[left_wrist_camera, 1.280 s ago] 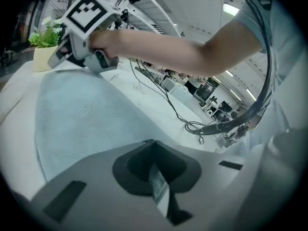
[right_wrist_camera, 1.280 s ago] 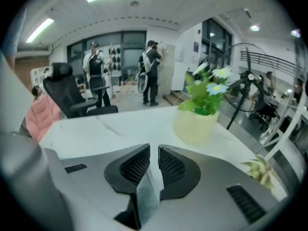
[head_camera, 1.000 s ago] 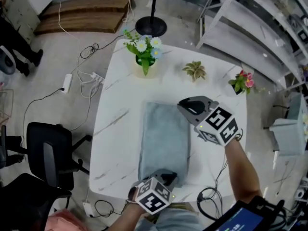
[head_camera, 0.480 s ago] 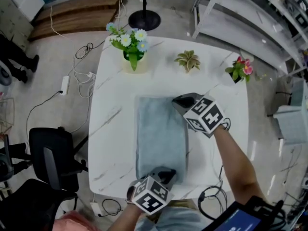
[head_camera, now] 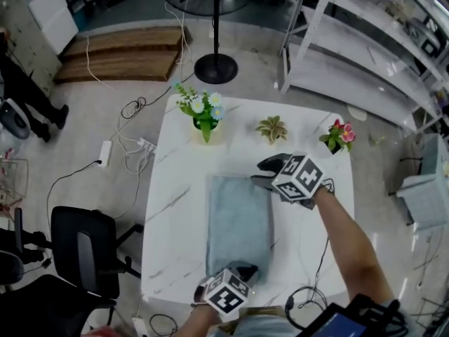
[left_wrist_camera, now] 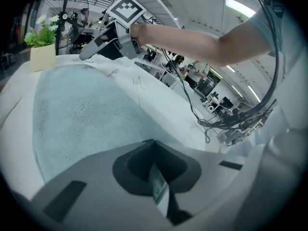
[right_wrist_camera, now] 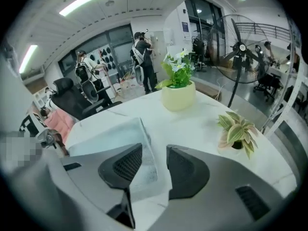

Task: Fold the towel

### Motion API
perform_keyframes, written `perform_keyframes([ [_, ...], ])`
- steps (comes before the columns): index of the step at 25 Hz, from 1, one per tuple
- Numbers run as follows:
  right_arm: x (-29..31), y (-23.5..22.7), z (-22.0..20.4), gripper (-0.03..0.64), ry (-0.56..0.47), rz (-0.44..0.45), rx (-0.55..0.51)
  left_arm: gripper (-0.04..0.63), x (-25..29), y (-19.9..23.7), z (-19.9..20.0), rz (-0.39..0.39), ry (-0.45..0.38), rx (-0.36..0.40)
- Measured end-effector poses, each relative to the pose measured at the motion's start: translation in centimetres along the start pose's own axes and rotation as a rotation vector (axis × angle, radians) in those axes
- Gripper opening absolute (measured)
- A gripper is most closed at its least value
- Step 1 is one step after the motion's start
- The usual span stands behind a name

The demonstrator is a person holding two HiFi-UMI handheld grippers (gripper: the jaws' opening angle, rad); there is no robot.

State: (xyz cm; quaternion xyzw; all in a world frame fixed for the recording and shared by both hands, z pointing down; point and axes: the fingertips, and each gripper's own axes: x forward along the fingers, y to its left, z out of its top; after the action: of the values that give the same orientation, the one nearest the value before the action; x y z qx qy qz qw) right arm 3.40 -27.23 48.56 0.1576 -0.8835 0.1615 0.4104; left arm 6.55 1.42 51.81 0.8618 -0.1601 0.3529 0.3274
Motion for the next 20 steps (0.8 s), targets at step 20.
perform_keyframes([
  [20, 3.0, 4.8, -1.8, 0.097, 0.301, 0.686, 0.083, 0.008, -1.1, 0.6, 1.3, 0.010, -0.059, -0.049],
])
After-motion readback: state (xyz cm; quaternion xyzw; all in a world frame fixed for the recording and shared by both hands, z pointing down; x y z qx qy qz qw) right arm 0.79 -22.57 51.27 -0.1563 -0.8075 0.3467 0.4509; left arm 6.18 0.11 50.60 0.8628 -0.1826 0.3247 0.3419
